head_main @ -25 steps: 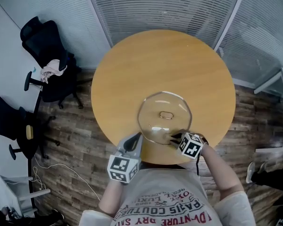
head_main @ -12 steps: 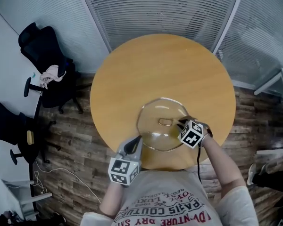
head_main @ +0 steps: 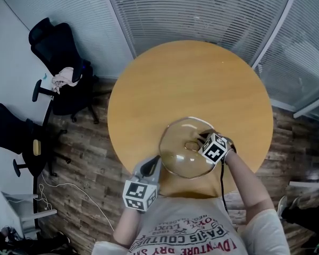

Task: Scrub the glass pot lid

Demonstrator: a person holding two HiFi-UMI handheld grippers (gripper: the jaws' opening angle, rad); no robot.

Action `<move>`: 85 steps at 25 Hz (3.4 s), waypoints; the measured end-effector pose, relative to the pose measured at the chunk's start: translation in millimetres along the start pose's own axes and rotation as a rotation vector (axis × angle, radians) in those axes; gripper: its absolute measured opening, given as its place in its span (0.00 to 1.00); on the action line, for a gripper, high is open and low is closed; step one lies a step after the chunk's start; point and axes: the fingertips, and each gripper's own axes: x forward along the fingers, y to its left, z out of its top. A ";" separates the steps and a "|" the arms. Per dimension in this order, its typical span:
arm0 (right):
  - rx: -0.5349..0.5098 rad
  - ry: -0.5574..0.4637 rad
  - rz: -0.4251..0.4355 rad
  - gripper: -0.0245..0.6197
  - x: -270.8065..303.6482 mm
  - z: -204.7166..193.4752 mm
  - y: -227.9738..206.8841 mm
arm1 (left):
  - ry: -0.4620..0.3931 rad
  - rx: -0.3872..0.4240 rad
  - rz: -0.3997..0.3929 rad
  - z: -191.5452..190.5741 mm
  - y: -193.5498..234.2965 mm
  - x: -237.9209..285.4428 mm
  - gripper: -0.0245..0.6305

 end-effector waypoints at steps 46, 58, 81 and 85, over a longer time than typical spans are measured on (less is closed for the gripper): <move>0.115 0.171 -0.060 0.14 -20.1 -37.9 78.8 | 0.050 0.044 -0.227 -1.8 -5.3 -9.4 0.05; 0.314 0.169 -0.129 0.14 -9.4 -8.8 102.6 | 0.065 0.050 -0.315 -1.7 19.8 -13.3 0.05; 0.381 0.053 -0.118 0.14 -42.7 -45.2 76.1 | 0.016 0.042 -0.212 20.0 11.6 18.0 0.05; 0.331 0.047 -0.111 0.14 -53.0 -72.4 37.9 | 0.022 0.031 -0.174 20.3 -17.4 39.1 0.05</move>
